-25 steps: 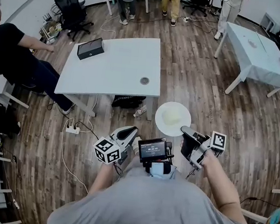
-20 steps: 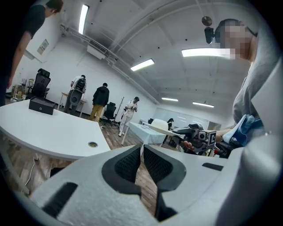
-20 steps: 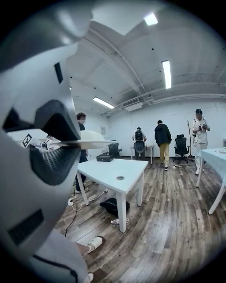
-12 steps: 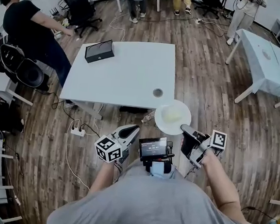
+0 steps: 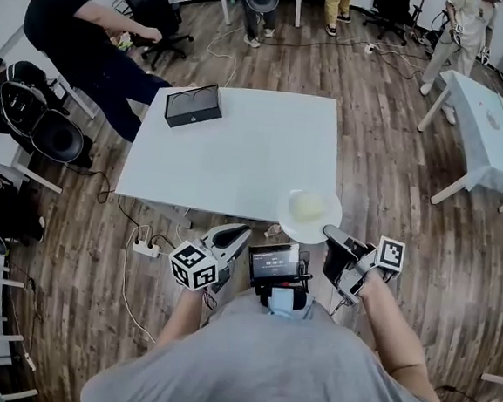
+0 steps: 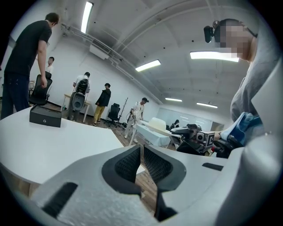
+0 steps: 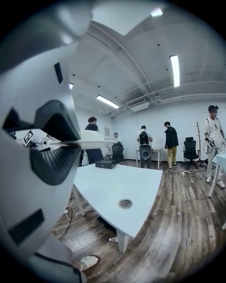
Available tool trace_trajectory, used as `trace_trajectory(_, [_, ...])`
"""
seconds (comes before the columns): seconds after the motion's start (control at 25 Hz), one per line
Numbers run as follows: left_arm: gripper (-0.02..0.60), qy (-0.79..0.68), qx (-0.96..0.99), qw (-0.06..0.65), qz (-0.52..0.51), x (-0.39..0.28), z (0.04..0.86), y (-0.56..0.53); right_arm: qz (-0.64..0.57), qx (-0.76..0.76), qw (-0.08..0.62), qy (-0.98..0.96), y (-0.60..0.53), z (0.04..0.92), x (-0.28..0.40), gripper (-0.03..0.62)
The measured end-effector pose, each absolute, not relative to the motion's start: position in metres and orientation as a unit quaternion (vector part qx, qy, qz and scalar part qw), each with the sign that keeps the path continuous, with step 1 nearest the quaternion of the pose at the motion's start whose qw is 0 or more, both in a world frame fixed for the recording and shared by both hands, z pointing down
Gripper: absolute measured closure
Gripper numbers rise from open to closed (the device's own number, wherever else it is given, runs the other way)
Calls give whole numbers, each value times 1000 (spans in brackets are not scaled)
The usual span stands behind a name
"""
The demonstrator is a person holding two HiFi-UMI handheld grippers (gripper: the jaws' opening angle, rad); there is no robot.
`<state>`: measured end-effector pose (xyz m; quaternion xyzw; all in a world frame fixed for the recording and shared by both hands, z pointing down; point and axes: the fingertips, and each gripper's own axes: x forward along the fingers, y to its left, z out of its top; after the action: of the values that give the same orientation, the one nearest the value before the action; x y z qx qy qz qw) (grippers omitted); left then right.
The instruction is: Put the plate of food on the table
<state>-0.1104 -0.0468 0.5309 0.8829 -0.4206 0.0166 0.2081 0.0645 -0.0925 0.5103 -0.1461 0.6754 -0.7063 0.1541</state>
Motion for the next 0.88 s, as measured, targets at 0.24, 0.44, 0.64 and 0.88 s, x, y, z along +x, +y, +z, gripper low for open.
trace_trajectory(0.24, [551,-423,880,214,18,-156,532,-77,-707,-138,151,677,-127,510,15,545])
trace_trajectory(0.44, [551,-437,871,223,11,-174,540,-90,-711,-133,135,677,-142,516,-9,545])
trace_trajectory(0.64, [551,-448,863,235,10,-175,548,-95,-714,-119,113,681,-161,520,-27,545])
trace_trajectory(0.88, [551,-476,841,258,4,-176,557,-96,-713,-98,84,689,-190,537,-43,545])
